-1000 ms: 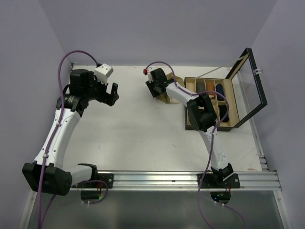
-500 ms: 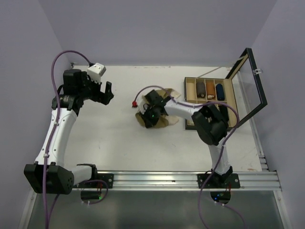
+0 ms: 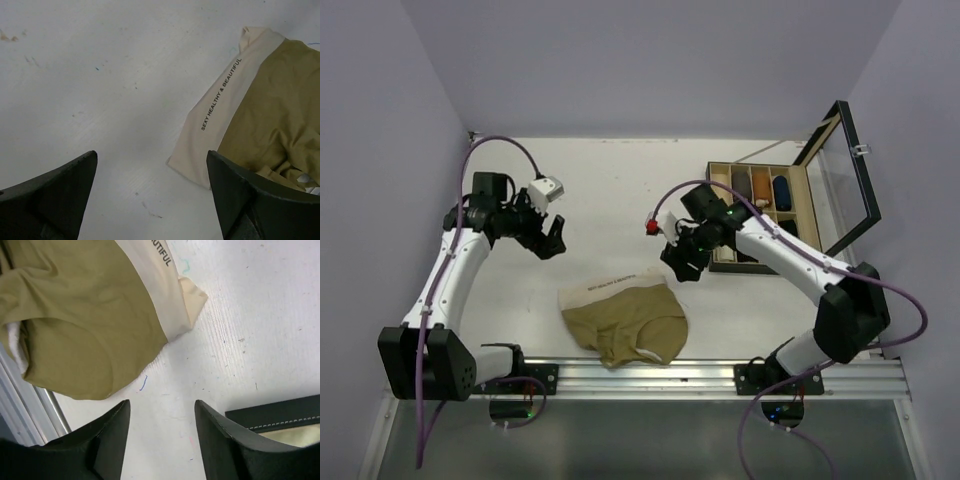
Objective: Roll the underwear
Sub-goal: Move the underwear to the center of the board, then flatten the underwear
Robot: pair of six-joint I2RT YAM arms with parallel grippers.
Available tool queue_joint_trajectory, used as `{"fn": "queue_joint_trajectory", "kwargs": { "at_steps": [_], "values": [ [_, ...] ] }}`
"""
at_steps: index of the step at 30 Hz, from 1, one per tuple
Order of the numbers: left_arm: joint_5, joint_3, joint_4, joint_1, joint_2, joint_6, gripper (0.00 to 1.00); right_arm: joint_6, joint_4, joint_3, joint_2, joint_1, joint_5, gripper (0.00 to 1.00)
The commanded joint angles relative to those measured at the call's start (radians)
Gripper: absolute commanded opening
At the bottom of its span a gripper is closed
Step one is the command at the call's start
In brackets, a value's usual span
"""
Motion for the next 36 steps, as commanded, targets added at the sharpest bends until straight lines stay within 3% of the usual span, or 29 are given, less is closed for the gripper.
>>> {"fn": "queue_joint_trajectory", "kwargs": {
  "at_steps": [1,5,6,11,17,20,27,36],
  "values": [
    [0.103,-0.054,-0.023,0.005,-0.012,0.083,0.92,0.106,-0.029,-0.052,-0.051,0.033,0.004,0.57],
    [0.054,-0.124,-0.029,-0.020,0.029,0.101,0.84,0.194,0.080,-0.128,-0.030,0.033,0.047,0.52],
    [0.039,-0.103,-0.066,-0.027,0.046,0.107,0.79,0.203,0.091,-0.116,0.002,0.033,0.042,0.52],
    [-0.087,-0.078,-0.109,-0.046,0.167,0.113,0.74,0.330,0.133,-0.017,0.145,0.021,0.129,0.57],
    [-0.132,-0.002,-0.288,-0.044,0.330,0.213,0.60,0.416,0.091,0.121,0.275,-0.083,0.065,0.58],
    [-0.106,0.043,-0.369,-0.043,0.449,0.219,0.50,0.467,0.081,0.173,0.304,-0.132,-0.047,0.61],
    [-0.023,0.141,-0.433,-0.029,0.658,0.150,0.46,0.525,0.021,0.303,0.464,-0.135,-0.166,0.61],
    [-0.023,0.098,-0.372,-0.029,0.729,0.080,0.42,0.597,0.019,0.304,0.573,-0.134,-0.203,0.55]
  ]
}}
